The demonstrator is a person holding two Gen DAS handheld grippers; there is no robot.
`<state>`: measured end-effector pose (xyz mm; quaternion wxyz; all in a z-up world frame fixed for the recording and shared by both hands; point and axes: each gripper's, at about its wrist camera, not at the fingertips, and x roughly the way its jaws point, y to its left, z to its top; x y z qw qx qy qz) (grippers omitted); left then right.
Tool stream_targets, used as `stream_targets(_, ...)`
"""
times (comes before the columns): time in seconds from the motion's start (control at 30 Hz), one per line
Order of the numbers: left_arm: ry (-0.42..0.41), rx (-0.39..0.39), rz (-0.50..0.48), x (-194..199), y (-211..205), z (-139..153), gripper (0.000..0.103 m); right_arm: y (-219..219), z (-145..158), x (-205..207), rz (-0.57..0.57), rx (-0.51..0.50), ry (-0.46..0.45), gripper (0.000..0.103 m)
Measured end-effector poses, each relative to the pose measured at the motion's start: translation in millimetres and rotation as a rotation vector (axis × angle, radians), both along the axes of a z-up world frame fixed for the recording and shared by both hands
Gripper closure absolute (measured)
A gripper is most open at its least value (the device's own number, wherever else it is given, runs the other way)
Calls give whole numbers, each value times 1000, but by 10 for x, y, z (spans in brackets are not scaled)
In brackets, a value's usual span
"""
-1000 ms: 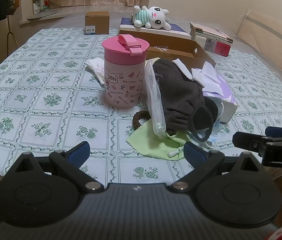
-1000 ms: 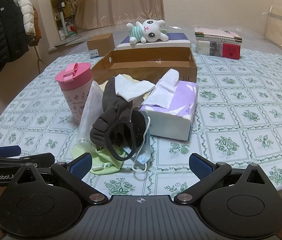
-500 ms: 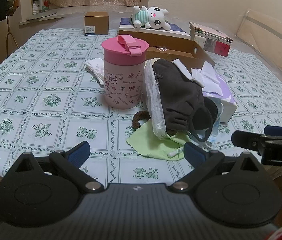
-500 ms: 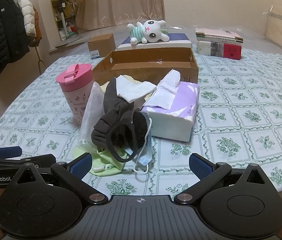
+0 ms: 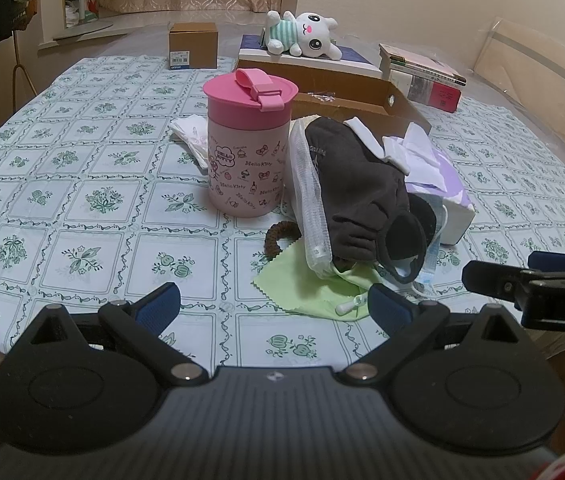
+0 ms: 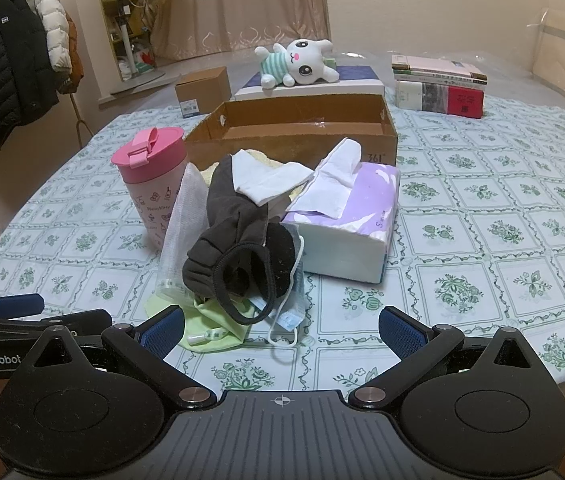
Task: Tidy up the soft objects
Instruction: 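Reach the right gripper to the dark grey glove and grasp it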
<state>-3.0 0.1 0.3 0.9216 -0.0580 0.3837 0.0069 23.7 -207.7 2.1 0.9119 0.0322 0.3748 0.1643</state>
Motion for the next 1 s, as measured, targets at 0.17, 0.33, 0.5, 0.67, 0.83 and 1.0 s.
stream_targets(0.17, 1, 0, 0, 1, -1, 0, 4, 2, -5, 1, 0, 1, 0, 1)
stream_targets(0.33, 1, -1, 0, 2, -1, 1, 4, 1, -24, 2, -2, 2, 1, 1)
stream_targets(0.5, 4, -10, -2, 7, 21, -35, 4, -5, -38, 5, -5, 2, 2, 1)
stream_targets(0.67, 3, -24, -1, 28, 118, -72, 4, 1, -80, 20, 5, 15, 1, 1)
stream_targets(0.83, 3, -32, 3, 87, 263, -133, 6, 78, -150, 73, 33, 6, -5, 1)
stream_targets(1.0, -3, -36, -10, 175, 387, -205, 9, 207, -203, 147, 79, -20, -39, 1)
